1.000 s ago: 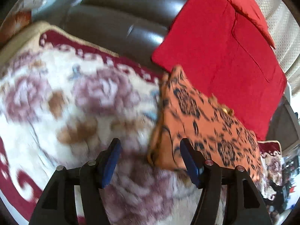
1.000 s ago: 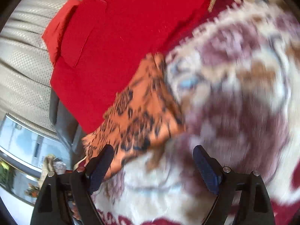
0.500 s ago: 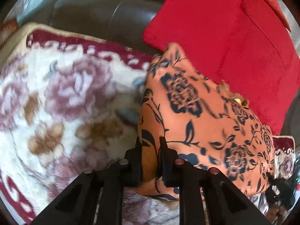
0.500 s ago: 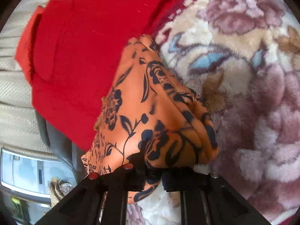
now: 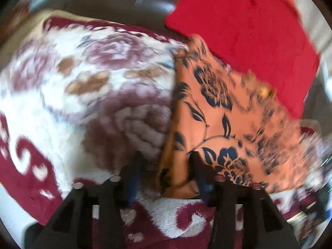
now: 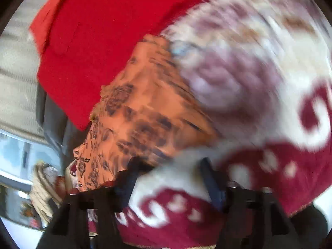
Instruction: Fold small clothes
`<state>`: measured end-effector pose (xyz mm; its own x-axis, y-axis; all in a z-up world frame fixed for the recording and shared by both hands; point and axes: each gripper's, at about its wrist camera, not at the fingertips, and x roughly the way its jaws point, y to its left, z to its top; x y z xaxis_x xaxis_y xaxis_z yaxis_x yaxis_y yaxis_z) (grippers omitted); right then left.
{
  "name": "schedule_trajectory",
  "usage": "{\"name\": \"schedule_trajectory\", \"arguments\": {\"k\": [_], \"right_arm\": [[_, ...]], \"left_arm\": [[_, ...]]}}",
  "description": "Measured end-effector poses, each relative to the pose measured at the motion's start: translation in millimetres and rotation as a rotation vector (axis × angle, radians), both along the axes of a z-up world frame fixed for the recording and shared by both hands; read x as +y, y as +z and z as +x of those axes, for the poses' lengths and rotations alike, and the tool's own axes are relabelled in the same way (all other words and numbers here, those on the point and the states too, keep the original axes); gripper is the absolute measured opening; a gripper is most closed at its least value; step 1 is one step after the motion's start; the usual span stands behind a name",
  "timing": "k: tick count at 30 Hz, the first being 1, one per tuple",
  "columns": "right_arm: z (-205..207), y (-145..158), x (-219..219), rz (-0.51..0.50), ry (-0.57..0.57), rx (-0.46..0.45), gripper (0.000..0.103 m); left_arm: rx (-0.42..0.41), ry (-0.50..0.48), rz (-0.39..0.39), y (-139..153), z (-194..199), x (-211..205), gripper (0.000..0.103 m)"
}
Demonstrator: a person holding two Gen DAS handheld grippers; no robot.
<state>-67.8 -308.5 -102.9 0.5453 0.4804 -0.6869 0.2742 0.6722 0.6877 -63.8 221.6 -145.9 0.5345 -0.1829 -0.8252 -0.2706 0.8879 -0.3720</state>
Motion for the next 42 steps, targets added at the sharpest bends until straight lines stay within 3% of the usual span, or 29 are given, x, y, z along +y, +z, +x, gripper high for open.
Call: {"name": "schedule_trajectory", "arguments": {"k": [2, 5, 9, 11, 14, 17, 19, 20, 21, 22, 26, 28, 30, 32, 33, 34, 35, 36, 40, 42], "right_arm": [[-6, 21, -10, -0.094, -0.013, -0.048, 0.066], [8, 49, -18, -0.141, -0.016, -0.121, 0.066], [58, 77, -9, -0.245, 0.055, -0.202, 0.066], [105, 75, -2, -0.297, 0.097, -0.205, 0.066], [143, 57, 0, -0.375, 0.118, -0.151, 0.063], [169, 41, 1, -0.413, 0.137, -0.085, 0.050], [177, 32, 2, -0.415, 0.151, -0.067, 0.048], [180, 29, 4, -0.420, 0.160, -0.053, 0.033], [182, 29, 6, -0.432, 0.162, -0.044, 0.017], [181, 33, 7, -0.449, 0.161, -0.046, 0.013], [176, 53, 17, -0.571, 0.145, -0.102, 0.008], [184, 40, 14, -0.597, 0.128, -0.054, 0.008], [188, 25, 9, -0.556, 0.111, -0.015, 0.008], [185, 18, 2, -0.491, 0.086, -0.016, 0.011], [181, 21, -2, -0.467, 0.066, -0.023, 0.015], [177, 26, -4, -0.461, 0.049, -0.032, 0.019], [173, 31, -5, -0.460, 0.038, -0.044, 0.028], [167, 42, -6, -0.453, 0.024, -0.072, 0.032], [151, 72, 8, -0.373, 0.056, -0.169, 0.038], [152, 74, 24, -0.277, 0.146, -0.198, 0.070]], "left_arm": [[-0.011, 0.036, 0.038, 14, 1, 11, 0.056], [-0.071, 0.018, 0.103, 35, 16, 14, 0.056], [-0.116, -0.030, 0.099, 46, 54, 8, 0.056], [-0.118, -0.047, 0.092, 41, 72, 3, 0.056], [-0.114, -0.067, 0.101, 37, 99, -4, 0.056], [-0.094, -0.071, 0.105, 32, 122, -7, 0.056], [-0.074, -0.077, 0.123, 25, 137, -12, 0.056], [-0.066, -0.084, 0.127, 22, 138, -14, 0.056], [-0.057, -0.089, 0.146, 19, 143, -15, 0.038], [-0.050, -0.089, 0.167, 18, 145, -16, 0.003], [-0.079, -0.042, 0.168, 21, 142, -7, 0.004], [-0.043, -0.025, 0.171, 9, 146, -4, 0.004], [-0.015, -0.009, 0.151, 1, 149, 1, 0.008], [-0.032, 0.010, 0.138, 8, 143, 4, 0.009], [-0.038, 0.014, 0.132, 13, 140, 6, 0.015], [-0.041, 0.022, 0.138, 19, 135, 6, 0.029], [-0.059, 0.028, 0.148, 26, 128, 6, 0.037], [-0.081, 0.032, 0.156, 33, 122, 5, 0.049], [-0.145, -0.005, 0.163, 53, 93, -12, 0.054], [-0.164, -0.039, 0.143, 57, 80, -22, 0.056]]}}
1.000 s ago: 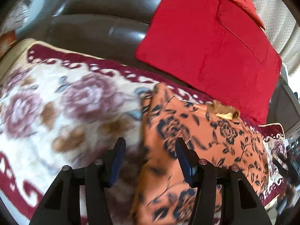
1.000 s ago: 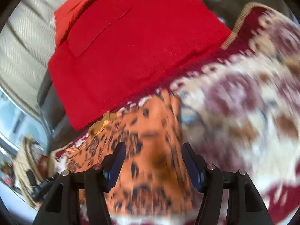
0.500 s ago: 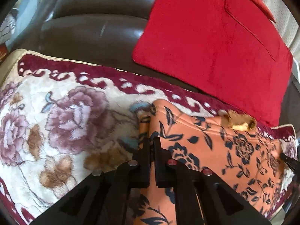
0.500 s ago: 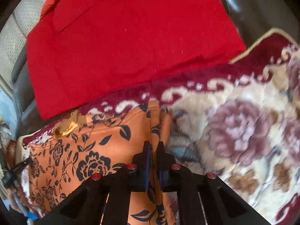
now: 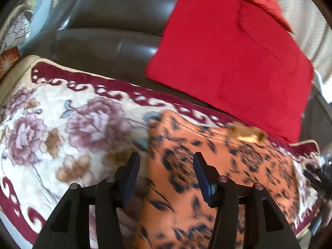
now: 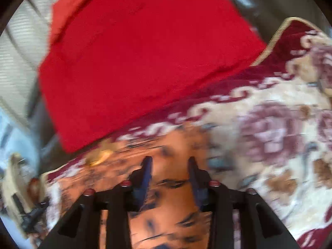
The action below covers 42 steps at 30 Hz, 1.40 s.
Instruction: Fold small clothes
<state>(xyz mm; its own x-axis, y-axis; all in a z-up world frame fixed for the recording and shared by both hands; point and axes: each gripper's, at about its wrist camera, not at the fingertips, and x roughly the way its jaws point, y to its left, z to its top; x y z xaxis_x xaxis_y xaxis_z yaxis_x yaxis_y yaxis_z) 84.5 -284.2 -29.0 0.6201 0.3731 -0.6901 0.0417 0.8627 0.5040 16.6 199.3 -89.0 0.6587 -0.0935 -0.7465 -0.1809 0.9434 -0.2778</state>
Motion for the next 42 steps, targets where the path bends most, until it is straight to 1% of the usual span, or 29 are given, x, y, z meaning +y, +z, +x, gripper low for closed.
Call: {"name": "schedule_trajectory", "arguments": {"k": [2, 4, 5, 6, 7, 9, 10, 11, 12, 13, 15, 17, 18, 20, 22, 24, 25, 27, 28, 29, 30, 31, 32, 34, 35, 37, 38, 41, 42], "right_arm": [[6, -7, 11, 0.033, 0.061, 0.003, 0.070], [22, -28, 9, 0.087, 0.074, 0.071, 0.070], [30, -37, 7, 0.095, 0.064, 0.095, 0.071], [40, -51, -5, 0.077, 0.016, 0.116, 0.069], [45, -63, -22, 0.088, -0.054, 0.142, 0.069], [46, -76, -49, 0.210, -0.129, 0.152, 0.067], [41, -70, -53, 0.220, -0.142, 0.139, 0.067], [37, -60, -49, 0.190, -0.124, 0.114, 0.069], [31, -48, -43, 0.153, -0.096, 0.085, 0.069], [24, -42, -40, 0.148, -0.073, 0.067, 0.069], [2, -31, -28, 0.170, -0.024, 0.038, 0.069], [-18, -28, -14, 0.131, 0.004, 0.034, 0.069], [-28, -27, -7, 0.086, 0.014, 0.023, 0.069], [-44, -23, 5, -0.092, 0.018, -0.001, 0.069], [-56, -17, 4, -0.212, -0.021, -0.035, 0.069], [-63, -9, -2, -0.336, -0.101, -0.065, 0.071], [-66, -6, -4, -0.337, -0.102, -0.067, 0.072], [-79, -3, -4, -0.283, -0.079, -0.045, 0.073], [-87, -6, -6, -0.239, -0.082, -0.024, 0.073], [-100, -10, -11, -0.176, -0.101, 0.003, 0.073], [-111, -18, -14, -0.089, -0.126, 0.022, 0.073], [-127, -27, -19, 0.020, -0.157, 0.036, 0.073], [-140, -37, -21, 0.092, -0.187, 0.054, 0.073], [-156, -58, -19, 0.213, -0.220, 0.104, 0.074], [-157, -68, -18, 0.266, -0.221, 0.127, 0.074], [-146, -85, -15, 0.355, -0.225, 0.165, 0.074], [-141, -88, -15, 0.380, -0.242, 0.168, 0.074], [-128, -88, -18, 0.420, -0.291, 0.130, 0.074], [-124, -90, -20, 0.425, -0.310, 0.128, 0.072]], "left_arm": [[-0.003, -0.033, 0.004, -1, -9, -13, 0.058], [0.004, -0.073, 0.036, -9, -11, -24, 0.058], [0.034, -0.072, 0.054, -19, -9, -27, 0.058], [0.067, -0.069, 0.059, -29, -5, -27, 0.058], [0.091, -0.065, 0.067, -38, -3, -26, 0.058], [0.136, -0.025, 0.125, -51, -1, -20, 0.058], [0.141, -0.006, 0.131, -53, -3, -15, 0.058], [0.131, -0.001, 0.101, -52, -6, -9, 0.058], [0.130, 0.018, 0.075, -50, -9, -4, 0.058], [0.123, 0.027, 0.069, -48, -12, -2, 0.058], [0.096, 0.017, 0.076, -43, -22, -3, 0.058], [0.074, 0.006, 0.074, -39, -34, -6, 0.058], [0.060, -0.005, 0.070, -38, -39, -7, 0.058], [0.042, -0.011, 0.103, -35, -49, -12, 0.058], [0.033, -0.009, 0.124, -31, -55, -13, 0.058], [0.015, 0.018, 0.138, -25, -61, -8, 0.058], [0.007, 0.043, 0.148, -22, -65, -4, 0.059], [-0.010, 0.081, 0.142, -15, -71, 5, 0.063], [-0.014, 0.094, 0.141, -12, -74, 8, 0.065], [-0.016, 0.106, 0.142, -10, -78, 10, 0.065], [-0.021, 0.109, 0.140, -8, -81, 10, 0.066], [-0.028, 0.106, 0.136, -7, -85, 9, 0.066], [-0.029, 0.099, 0.138, -7, -88, 6, 0.067], [-0.025, 0.076, 0.141, -8, -90, -2, 0.068], [-0.024, 0.065, 0.135, -9, -90, -7, 0.068], [-0.009, 0.043, 0.117, -10, -86, -21, 0.068], [-0.005, 0.034, 0.112, -10, -84, -27, 0.068], [-0.015, -0.007, 0.109, -5, -83, -54, 0.068], [-0.015, -0.022, 0.114, -4, -82, -62, 0.068]]}}
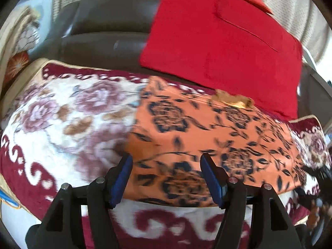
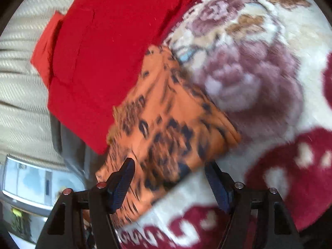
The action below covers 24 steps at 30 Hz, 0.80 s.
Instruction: Fold small clothes
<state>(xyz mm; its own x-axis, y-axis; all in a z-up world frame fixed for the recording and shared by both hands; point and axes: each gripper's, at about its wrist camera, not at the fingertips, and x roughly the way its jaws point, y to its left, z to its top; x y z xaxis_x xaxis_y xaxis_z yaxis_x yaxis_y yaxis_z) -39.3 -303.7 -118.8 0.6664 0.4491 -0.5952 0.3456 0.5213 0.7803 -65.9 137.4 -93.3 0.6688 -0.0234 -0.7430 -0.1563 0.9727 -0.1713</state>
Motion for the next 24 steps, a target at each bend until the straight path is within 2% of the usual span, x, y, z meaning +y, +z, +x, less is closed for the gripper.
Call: {"name": "schedule_trajectory", "arguments": {"k": [1, 2, 3, 6, 10, 13, 14, 16, 17, 19, 22, 24], "right_arm": [[3, -2, -1, 0.006, -0.011, 0.005, 0.070], [4, -4, -2, 0.003, -0.026, 0.018, 0.059], [5, -4, -4, -0.012, -0.042, 0.029, 0.043], [2, -1, -9, -0.061, -0.044, 0.031, 0.029], [-18, 11, -30, -0.169, -0.062, 0.030, 0.026], [-23, 7, -46, -0.138, 0.006, 0.041, 0.026], [-26, 13, -49, -0.165, 0.014, 0.024, 0.030], [-27, 31, -56, -0.265, 0.013, -0.004, 0.063], [-24, 39, -61, -0.256, 0.012, -0.039, 0.082], [0, 53, -63, -0.237, 0.078, -0.095, 0.082], [54, 56, -55, -0.247, 0.208, -0.115, 0.082], [101, 43, -51, -0.254, 0.267, -0.061, 0.081]], "left_arm": [[0.005, -0.017, 0.007, 0, 2, -9, 0.068], [0.012, -0.032, 0.018, -1, 3, -17, 0.068], [0.019, -0.042, 0.028, -3, 5, -24, 0.068], [0.028, -0.055, 0.031, -5, 9, -35, 0.068], [0.028, -0.065, 0.045, -8, 14, -40, 0.068], [0.045, -0.046, 0.059, -15, 19, -33, 0.068], [0.049, -0.040, 0.058, -17, 21, -28, 0.068], [0.063, -0.014, 0.057, -22, 25, -20, 0.068], [0.069, -0.010, 0.049, -25, 27, -17, 0.068], [0.083, -0.008, 0.052, -30, 30, -16, 0.068], [0.083, -0.026, 0.052, -33, 33, -20, 0.068], [0.075, -0.041, 0.053, -31, 33, -23, 0.068]]}}
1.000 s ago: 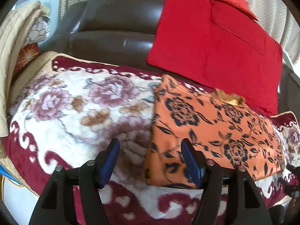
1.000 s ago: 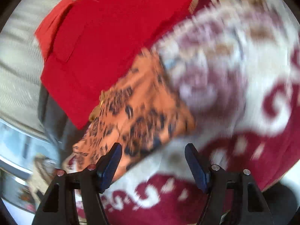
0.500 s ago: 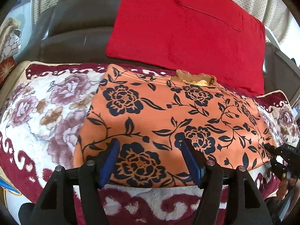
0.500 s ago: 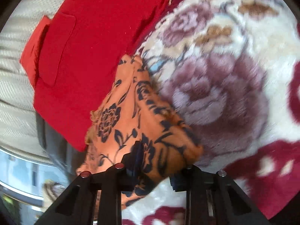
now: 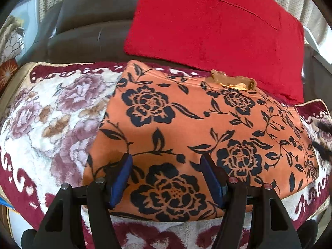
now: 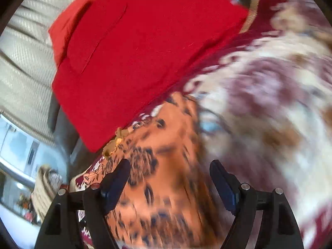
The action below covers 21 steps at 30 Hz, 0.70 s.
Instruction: Fold small clothes
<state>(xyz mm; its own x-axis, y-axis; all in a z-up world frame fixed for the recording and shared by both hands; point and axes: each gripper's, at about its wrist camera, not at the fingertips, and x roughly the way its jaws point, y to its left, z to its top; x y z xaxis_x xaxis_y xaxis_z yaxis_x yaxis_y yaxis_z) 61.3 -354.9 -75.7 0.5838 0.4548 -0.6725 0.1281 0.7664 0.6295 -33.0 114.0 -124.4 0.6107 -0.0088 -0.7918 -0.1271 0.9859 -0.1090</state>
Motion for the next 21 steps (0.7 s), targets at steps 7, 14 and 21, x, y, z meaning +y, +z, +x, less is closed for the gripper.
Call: {"name": "schedule_trajectory", "arguments": {"k": [7, 14, 21], "right_arm": [[51, -7, 13, -0.185, 0.023, 0.069, 0.014], [19, -8, -7, -0.190, -0.100, 0.104, 0.070], [-87, 38, 24, -0.070, -0.139, -0.066, 0.076]], "left_arm": [[-0.006, -0.005, 0.007, 1, -4, 7, 0.068], [-0.027, 0.043, -0.012, 4, -13, 25, 0.068], [-0.036, 0.061, -0.026, 11, -25, 30, 0.068]]}}
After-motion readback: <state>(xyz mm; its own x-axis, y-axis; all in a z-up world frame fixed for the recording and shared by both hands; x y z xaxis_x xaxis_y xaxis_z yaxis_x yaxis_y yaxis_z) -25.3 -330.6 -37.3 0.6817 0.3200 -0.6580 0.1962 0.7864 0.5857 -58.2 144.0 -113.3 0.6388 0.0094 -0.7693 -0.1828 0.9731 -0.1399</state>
